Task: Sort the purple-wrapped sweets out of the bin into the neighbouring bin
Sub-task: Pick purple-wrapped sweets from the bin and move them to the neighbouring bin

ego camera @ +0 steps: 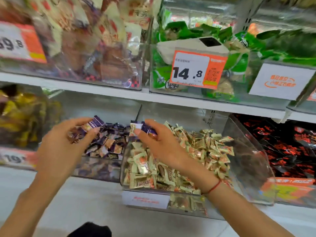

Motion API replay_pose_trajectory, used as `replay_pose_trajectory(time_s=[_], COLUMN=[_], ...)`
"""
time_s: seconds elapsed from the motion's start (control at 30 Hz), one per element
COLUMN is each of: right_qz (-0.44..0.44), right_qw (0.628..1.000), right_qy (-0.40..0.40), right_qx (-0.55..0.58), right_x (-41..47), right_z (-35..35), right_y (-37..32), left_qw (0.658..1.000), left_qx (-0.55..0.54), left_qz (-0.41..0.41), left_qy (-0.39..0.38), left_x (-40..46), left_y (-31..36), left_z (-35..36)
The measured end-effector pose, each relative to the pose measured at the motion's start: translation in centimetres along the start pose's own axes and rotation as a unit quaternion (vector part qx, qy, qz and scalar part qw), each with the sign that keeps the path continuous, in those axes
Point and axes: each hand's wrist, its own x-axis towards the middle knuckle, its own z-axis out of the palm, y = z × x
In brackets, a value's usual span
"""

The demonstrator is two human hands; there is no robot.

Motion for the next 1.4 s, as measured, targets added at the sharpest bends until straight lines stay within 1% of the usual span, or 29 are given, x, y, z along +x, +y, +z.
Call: replay_pose_trajectory(time_s=[0.07, 0.1, 0.17, 0.2, 0.23, 0.27, 0.3, 0.33, 0.37, 0.4, 0.43, 0.5, 0.53, 0.6, 0.67, 0.73, 0.77, 0.83, 0.9, 0.93, 0.97, 1.03, 1.1, 1.13, 1.17, 1.2, 1.3, 1.37, 1.4], right_qz=[-0.062, -0.083, -0.095, -0.081, -0.058, -0.032, -0.01, 0.001, -0.004, -0.018, -0.04, -0.086, -0.1, -0.125, -0.124, -0.093, -0.071, -0.051, -0.035, -0.025, -0.02, -0.022, -0.027, -0.025, -0.023, -0.024, -0.024, -0.019, -0.02], right_qw=[0.99, 0.977, 0.944, 0.933, 0.923, 0.904, 0.878, 0.855, 0.846, 0.853, 0.871, 0.909, 0.918, 0.916, 0.908, 0.902, 0.896, 0.871, 0.839, 0.829, 0.825, 0.837, 0.853, 0.86, 0.866, 0.872, 0.877, 0.878, 0.88], right_qy=[-0.009, -0.013, -0.023, -0.046, -0.087, -0.144, -0.201, -0.24, -0.252, -0.244, -0.222, -0.172, -0.156, -0.134, -0.122, -0.115, -0.109, -0.076, -0.034, -0.021, -0.009, 0.017, 0.047, 0.065, 0.084, 0.102, 0.123, 0.131, 0.135], right_qx=[-0.124, -0.198, -0.316, -0.347, -0.371, -0.401, -0.434, -0.459, -0.47, -0.461, -0.436, -0.369, -0.349, -0.356, -0.382, -0.406, -0.424, -0.482, -0.542, -0.559, -0.565, -0.547, -0.519, -0.505, -0.492, -0.479, -0.464, -0.459, -0.456], right_x=[2.9, 4.3, 7.1, 8.2, 9.1, 9.8, 10.2, 10.4, 10.2, 9.7, 8.8, 6.2, 4.5, 0.9, -2.7, -6.0, -7.4, -10.0, -12.4, -13.4, -14.4, -15.8, -16.3, -16.4, -16.3, -16.2, -16.1, -16.1, -16.1], right_z=[2.6, 3.8, 5.9, 6.6, 7.2, 7.6, 7.8, 7.8, 7.5, 7.0, 6.4, 4.6, 3.4, 0.2, -3.3, -7.1, -9.0, -12.7, -15.8, -16.8, -17.5, -17.8, -17.3, -17.0, -16.7, -16.5, -16.1, -16.0, -15.9], right_y=[-0.6, -0.6, -0.1, 0.2, 0.4, 0.7, 0.9, 1.0, 0.9, 0.7, 0.4, -0.2, -0.3, -0.1, 0.5, 1.7, 2.6, 4.8, 7.2, 8.2, 9.0, 10.2, 11.0, 11.3, 11.4, 11.5, 11.3, 11.3, 11.4], left_qw=[0.997, 0.994, 0.985, 0.983, 0.981, 0.976, 0.969, 0.961, 0.956, 0.953, 0.953, 0.954, 0.952, 0.947, 0.947, 0.948, 0.947, 0.934, 0.888, 0.86, 0.832, 0.773, 0.709, 0.682, 0.666, 0.665, 0.69, 0.714, 0.732], left_qx=[0.072, 0.112, 0.172, 0.18, 0.177, 0.175, 0.177, 0.186, 0.193, 0.2, 0.209, 0.234, 0.243, 0.239, 0.202, 0.141, 0.102, 0.024, -0.017, -0.025, -0.022, 0.012, 0.068, 0.091, 0.105, 0.105, 0.081, 0.077, 0.075], left_qz=[0.01, 0.012, 0.013, 0.008, -0.004, -0.013, -0.01, 0.001, 0.017, 0.031, 0.046, 0.093, 0.128, 0.198, 0.239, 0.271, 0.276, 0.263, 0.267, 0.281, 0.301, 0.343, 0.406, 0.446, 0.476, 0.491, 0.495, 0.499, 0.487], left_qy=[0.005, 0.001, -0.022, -0.046, -0.082, -0.126, -0.17, -0.205, -0.222, -0.224, -0.213, -0.164, -0.135, -0.088, -0.075, -0.092, -0.125, -0.24, -0.374, -0.425, -0.465, -0.533, -0.573, -0.573, -0.564, -0.553, -0.522, -0.486, -0.47], left_x=[1.4, 2.0, 3.0, 3.4, 3.7, 3.8, 3.8, 3.7, 3.6, 3.4, 3.1, 2.1, 1.5, 0.4, -0.6, -1.4, -1.7, -2.2, -2.9, -3.4, -4.0, -5.3, -6.5, -7.0, -7.4, -7.6, -7.5, -7.0, -6.7], left_y=[-1.8, -2.4, -3.4, -3.7, -4.0, -4.3, -4.5, -4.8, -5.0, -5.1, -5.1, -4.6, -3.9, -1.7, 1.3, 4.5, 6.3, 9.4, 11.8, 12.7, 13.5, 14.5, 14.5, 14.5, 14.6, 14.8, 15.2, 15.5, 15.6], left_z=[-0.4, -0.4, 0.1, 0.4, 0.7, 1.0, 1.1, 1.2, 1.2, 1.1, 0.9, 0.6, 0.5, 0.3, 0.6, 1.6, 2.4, 4.6, 8.3, 10.4, 12.7, 17.1, 20.7, 22.0, 23.0, 23.7, 25.1, 25.7, 25.9])
